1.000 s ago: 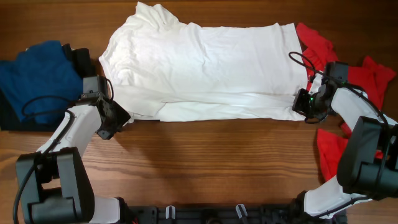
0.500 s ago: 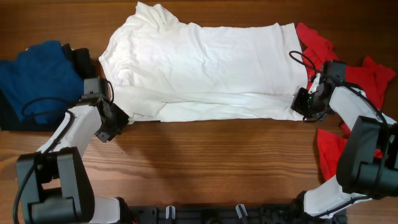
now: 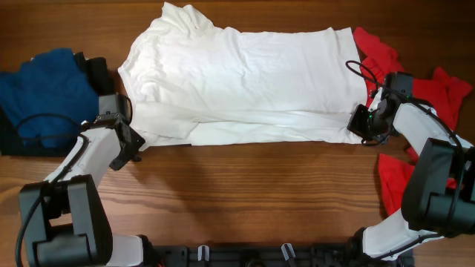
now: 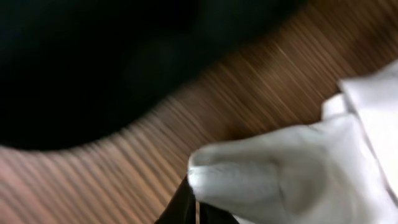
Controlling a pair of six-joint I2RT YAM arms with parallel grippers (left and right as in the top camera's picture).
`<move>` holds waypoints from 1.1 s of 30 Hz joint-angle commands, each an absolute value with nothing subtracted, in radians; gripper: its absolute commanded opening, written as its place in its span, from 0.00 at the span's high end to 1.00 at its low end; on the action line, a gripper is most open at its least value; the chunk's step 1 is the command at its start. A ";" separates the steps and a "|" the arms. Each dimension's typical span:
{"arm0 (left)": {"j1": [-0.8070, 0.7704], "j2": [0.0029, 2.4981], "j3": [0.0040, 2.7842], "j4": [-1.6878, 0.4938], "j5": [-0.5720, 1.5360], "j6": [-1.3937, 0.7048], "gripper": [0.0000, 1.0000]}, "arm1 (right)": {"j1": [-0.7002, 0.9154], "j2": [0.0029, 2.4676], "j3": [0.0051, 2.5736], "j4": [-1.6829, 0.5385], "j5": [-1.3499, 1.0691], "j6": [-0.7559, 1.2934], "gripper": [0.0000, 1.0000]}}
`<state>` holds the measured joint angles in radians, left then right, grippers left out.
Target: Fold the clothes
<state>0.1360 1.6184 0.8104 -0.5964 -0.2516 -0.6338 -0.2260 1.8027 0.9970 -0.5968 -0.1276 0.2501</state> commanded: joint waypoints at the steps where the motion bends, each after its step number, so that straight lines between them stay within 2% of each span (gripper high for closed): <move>1: 0.160 1.597 0.805 -0.577 -0.347 -0.586 0.96 | -0.262 1.892 0.943 -0.615 0.024 0.269 0.96; 10: 0.228 1.589 0.805 -0.554 -0.435 -0.585 0.96 | -0.262 1.892 0.943 -0.625 0.046 0.269 0.96; 13: 0.232 1.589 0.805 -0.569 -0.311 -0.584 0.96 | -0.262 1.892 0.943 -0.626 0.053 0.269 0.96; 17: 0.231 1.589 0.805 -0.568 -0.034 -0.505 0.95 | -0.262 1.892 0.943 -0.626 0.052 0.270 0.96; 18: 0.231 1.589 0.805 -0.568 0.022 -0.480 0.84 | -0.262 1.892 0.943 -0.626 0.052 0.269 0.96; 20: 0.231 1.589 0.805 -0.567 0.060 -0.464 0.51 | -0.262 1.892 0.943 -0.626 0.050 0.269 0.96; 22: 0.231 1.589 0.805 -0.565 0.063 -0.451 0.42 | -0.262 1.892 0.943 -0.626 0.048 0.269 0.96; 33: 0.231 1.589 0.805 -0.527 0.055 -0.449 0.39 | -0.262 1.892 0.943 -0.625 0.045 0.269 0.96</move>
